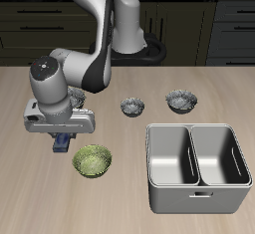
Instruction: Place the cream cheese in the green bowl
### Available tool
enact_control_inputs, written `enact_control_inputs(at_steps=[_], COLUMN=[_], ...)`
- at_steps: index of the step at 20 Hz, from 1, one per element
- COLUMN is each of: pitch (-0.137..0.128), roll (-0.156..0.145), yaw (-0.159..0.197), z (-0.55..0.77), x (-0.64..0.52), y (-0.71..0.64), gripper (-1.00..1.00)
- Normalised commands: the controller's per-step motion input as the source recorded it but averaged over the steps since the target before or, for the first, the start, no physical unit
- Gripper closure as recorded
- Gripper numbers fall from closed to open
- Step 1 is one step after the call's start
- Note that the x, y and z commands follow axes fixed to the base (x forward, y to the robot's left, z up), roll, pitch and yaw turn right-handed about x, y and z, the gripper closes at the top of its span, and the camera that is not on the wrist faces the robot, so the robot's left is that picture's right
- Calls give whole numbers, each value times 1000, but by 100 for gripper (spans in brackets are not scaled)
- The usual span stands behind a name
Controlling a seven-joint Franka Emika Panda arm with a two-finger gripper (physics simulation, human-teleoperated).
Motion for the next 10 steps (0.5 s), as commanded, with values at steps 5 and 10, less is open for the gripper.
enact_control_inputs(at_steps=[5,10], pitch=[-70,-60], roll=[-14,-9], yaw=[2,-8], z=[421,406], x=[-32,-60], y=[6,-14], gripper=[100,100])
